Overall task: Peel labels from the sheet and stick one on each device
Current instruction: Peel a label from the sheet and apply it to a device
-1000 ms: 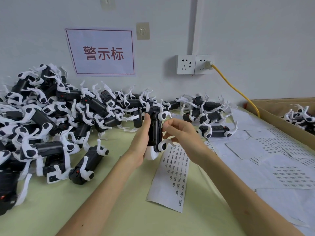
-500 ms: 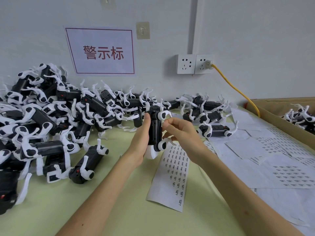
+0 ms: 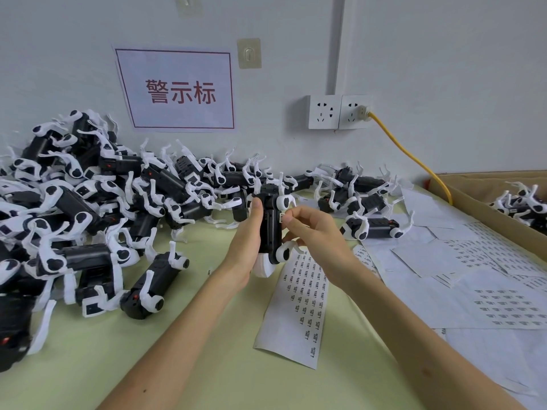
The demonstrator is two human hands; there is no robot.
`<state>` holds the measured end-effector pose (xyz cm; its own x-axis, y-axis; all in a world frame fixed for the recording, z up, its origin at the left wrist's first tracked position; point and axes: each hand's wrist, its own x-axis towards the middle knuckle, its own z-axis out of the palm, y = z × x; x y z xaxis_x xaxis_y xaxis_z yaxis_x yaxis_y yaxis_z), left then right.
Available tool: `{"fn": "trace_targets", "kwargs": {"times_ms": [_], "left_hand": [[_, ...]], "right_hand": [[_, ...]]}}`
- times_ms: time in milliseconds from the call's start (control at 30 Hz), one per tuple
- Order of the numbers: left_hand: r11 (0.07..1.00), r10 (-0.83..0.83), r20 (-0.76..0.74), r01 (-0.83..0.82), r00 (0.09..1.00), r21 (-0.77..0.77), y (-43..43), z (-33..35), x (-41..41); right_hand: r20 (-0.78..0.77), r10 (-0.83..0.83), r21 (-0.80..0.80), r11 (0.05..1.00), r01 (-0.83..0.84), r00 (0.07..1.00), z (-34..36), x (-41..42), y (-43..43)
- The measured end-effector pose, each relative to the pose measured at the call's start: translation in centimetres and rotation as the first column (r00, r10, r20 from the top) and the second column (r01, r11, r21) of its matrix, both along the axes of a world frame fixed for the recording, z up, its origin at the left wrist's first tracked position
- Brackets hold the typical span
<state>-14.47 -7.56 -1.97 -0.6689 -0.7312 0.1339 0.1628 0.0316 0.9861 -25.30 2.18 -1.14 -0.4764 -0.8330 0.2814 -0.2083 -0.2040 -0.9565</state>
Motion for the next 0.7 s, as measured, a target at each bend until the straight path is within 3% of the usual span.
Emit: {"fn": "trace_targets", "kwargs": {"times_ms": [700], "left_hand": [[0.998,0.029,0.064,-0.025,0.998,-0.050,-0.02,-0.06,0.10]], "right_hand": [[-0.029,-0.035,0.003,0.999,0.035,0.999,0.08,0.12,0.03]]}}
